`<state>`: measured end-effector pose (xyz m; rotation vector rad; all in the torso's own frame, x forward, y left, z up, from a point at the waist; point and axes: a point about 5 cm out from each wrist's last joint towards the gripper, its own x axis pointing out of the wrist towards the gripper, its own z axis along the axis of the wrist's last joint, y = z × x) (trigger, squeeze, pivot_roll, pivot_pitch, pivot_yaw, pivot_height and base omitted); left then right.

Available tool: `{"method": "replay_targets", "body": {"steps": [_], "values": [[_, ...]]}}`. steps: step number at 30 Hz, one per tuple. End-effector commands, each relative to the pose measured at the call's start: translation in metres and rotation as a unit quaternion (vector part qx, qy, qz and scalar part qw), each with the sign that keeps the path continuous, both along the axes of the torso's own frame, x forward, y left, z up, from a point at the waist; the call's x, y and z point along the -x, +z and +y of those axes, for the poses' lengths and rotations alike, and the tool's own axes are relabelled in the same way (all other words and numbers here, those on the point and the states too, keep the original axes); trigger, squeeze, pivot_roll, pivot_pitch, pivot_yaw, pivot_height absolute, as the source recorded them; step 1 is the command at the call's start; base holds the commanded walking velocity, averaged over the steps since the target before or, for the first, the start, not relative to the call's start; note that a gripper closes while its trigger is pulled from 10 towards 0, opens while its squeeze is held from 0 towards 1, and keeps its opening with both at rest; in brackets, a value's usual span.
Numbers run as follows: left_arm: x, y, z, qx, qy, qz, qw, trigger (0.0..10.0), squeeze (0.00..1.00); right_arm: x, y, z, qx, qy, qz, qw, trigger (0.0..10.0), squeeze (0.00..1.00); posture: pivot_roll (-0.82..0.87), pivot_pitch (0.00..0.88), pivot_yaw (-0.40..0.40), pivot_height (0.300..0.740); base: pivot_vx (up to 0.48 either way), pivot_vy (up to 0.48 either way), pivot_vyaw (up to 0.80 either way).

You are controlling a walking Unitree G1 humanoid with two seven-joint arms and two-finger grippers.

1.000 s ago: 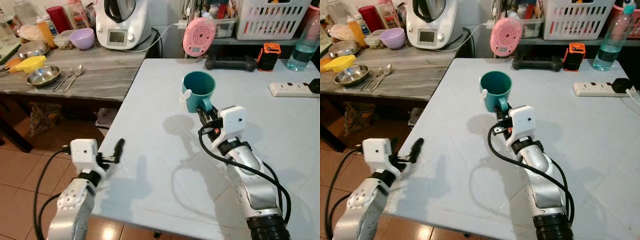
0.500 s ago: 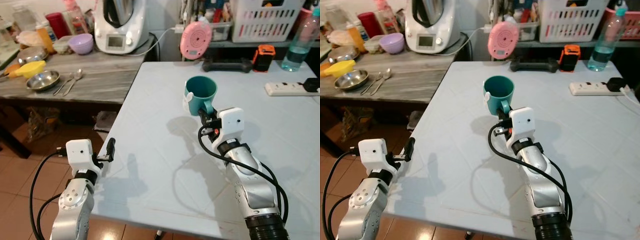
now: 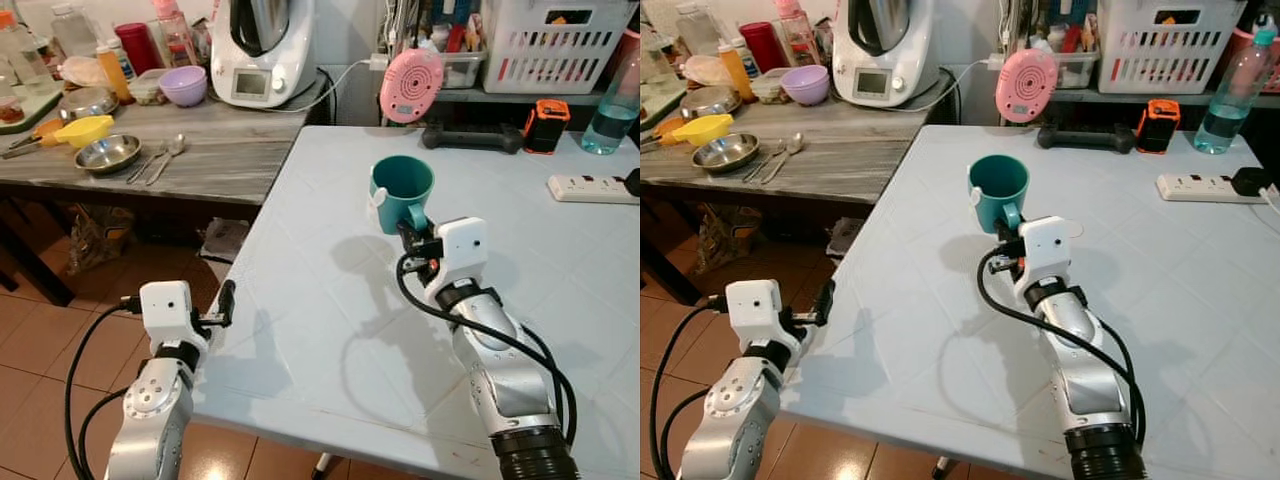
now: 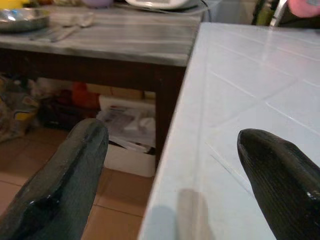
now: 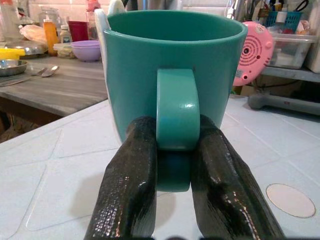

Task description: Setting the table

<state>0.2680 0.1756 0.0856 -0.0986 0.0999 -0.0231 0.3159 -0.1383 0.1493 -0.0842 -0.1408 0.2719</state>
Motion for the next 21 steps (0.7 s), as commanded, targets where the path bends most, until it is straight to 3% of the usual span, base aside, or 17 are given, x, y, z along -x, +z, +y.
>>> {"method": "replay_targets", "body": {"steps": [1,21], "values": [[0.0005,0.0001,0.0018,-0.011,0.0,0.005,1.0,10.0,0.0,-0.0033,0.0069,0.0002,-0.005,-0.002,-0.013,1.0,10.0,0.0,-0.14,0.0,0.109,0.74,0.0,0.0,0.0],[0.0018,-0.0004,-0.0006,-0.018,-0.012,0.014,1.0,10.0,0.0,-0.0119,0.0162,-0.0045,-0.035,-0.02,-0.01,0.999,10.0,0.0,-0.14,0.0,0.115,0.74,-0.254,0.0,0.0]]}}
